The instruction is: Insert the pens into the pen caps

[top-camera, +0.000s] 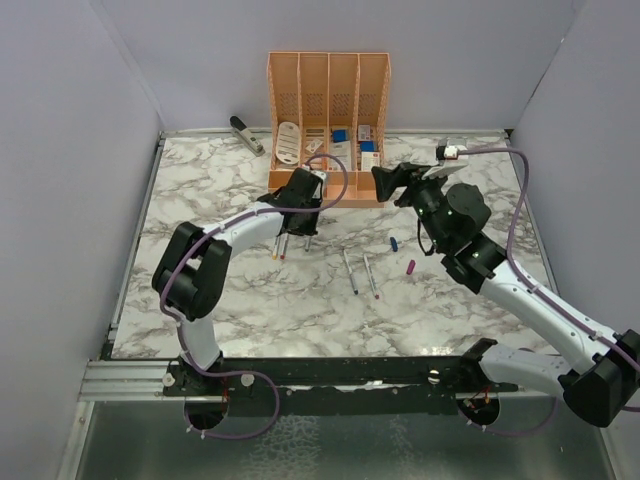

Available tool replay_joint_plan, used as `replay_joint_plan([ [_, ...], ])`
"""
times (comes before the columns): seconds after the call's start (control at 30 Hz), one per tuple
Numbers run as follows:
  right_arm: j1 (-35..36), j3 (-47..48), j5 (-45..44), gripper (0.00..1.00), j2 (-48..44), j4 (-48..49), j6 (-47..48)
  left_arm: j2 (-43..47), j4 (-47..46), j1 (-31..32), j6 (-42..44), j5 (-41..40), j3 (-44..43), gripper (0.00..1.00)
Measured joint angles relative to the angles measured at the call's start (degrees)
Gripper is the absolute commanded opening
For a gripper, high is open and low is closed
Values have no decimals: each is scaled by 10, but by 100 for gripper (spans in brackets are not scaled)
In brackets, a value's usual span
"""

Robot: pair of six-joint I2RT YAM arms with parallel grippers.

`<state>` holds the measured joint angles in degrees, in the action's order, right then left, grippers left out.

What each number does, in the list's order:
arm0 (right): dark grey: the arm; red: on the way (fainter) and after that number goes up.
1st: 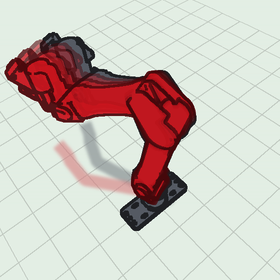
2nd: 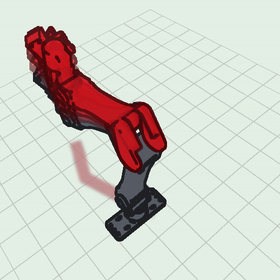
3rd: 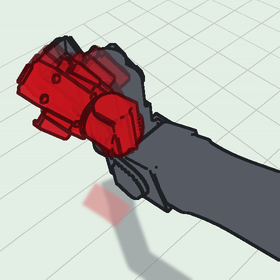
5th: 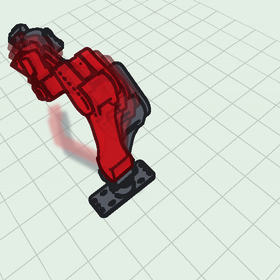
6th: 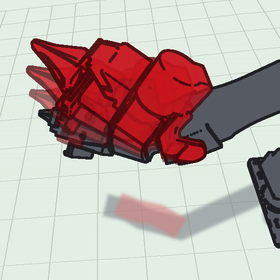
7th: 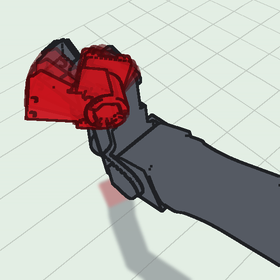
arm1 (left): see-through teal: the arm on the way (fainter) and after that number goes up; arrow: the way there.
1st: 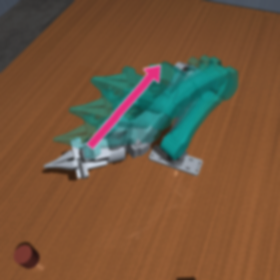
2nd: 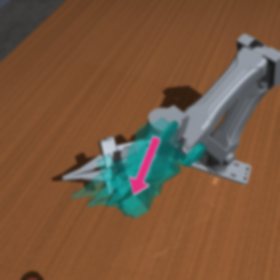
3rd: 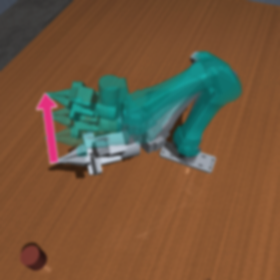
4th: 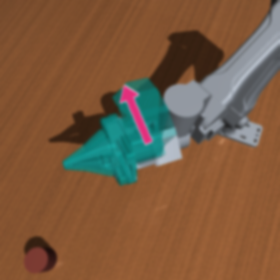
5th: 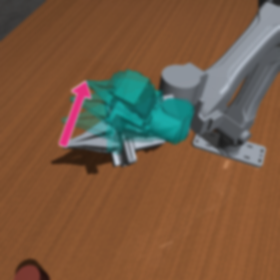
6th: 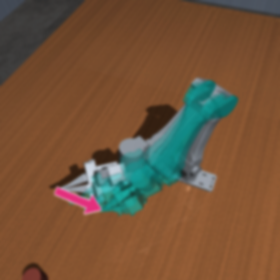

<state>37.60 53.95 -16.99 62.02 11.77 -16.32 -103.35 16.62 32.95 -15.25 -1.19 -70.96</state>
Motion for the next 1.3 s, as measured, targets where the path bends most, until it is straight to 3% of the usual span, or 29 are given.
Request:
replay_joint_plan([
  [0.53, 0, -26, -36, 74, -4, -87, -29, -47, 87, -33, -61, -15, -20, 1],
  [1.3, 0, -26, -38, 79, 5, -109, -38, -54, 123, -33, -68, -49, -48, 29],
])
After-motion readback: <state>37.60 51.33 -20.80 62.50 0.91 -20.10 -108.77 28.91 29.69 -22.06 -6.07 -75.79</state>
